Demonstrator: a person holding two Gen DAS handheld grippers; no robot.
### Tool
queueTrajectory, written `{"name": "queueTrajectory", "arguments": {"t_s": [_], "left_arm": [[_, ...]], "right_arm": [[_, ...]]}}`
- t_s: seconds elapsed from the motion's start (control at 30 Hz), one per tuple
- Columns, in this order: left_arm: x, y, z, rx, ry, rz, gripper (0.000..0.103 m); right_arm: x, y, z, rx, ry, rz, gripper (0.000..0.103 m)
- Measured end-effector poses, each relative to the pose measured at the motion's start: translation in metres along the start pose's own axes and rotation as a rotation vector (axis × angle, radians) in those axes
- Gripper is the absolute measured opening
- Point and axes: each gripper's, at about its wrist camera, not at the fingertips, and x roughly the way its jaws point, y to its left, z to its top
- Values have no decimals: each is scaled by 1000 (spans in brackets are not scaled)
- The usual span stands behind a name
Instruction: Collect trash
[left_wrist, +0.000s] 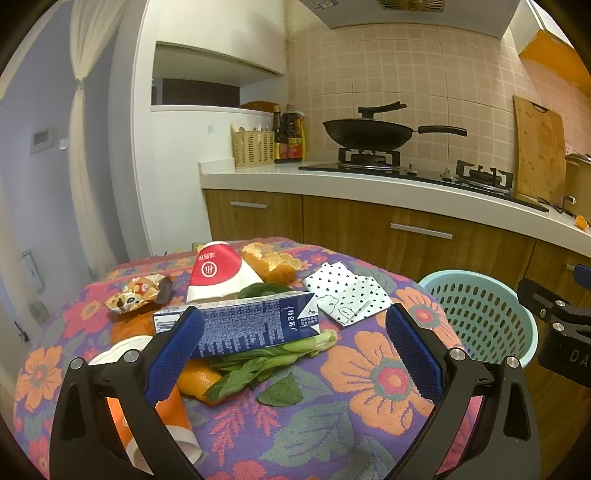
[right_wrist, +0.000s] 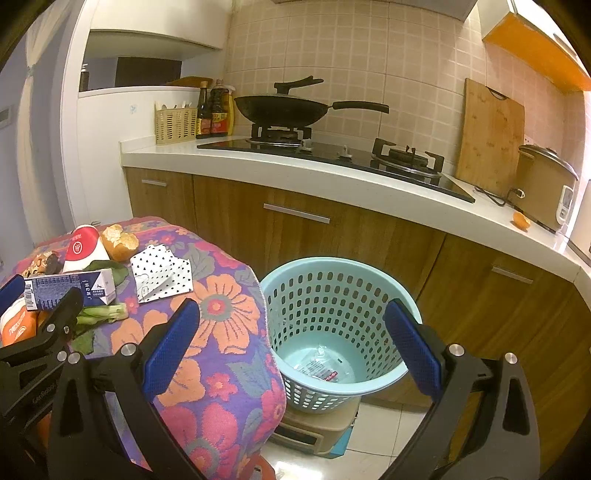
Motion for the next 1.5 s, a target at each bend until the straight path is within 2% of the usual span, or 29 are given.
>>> {"name": "queueTrajectory", "arguments": {"t_s": [1.5], "left_arm": [[0, -2, 0, -2, 0, -2, 95]], "right_arm": [[-1, 1, -1, 0, -5, -12, 95]]}}
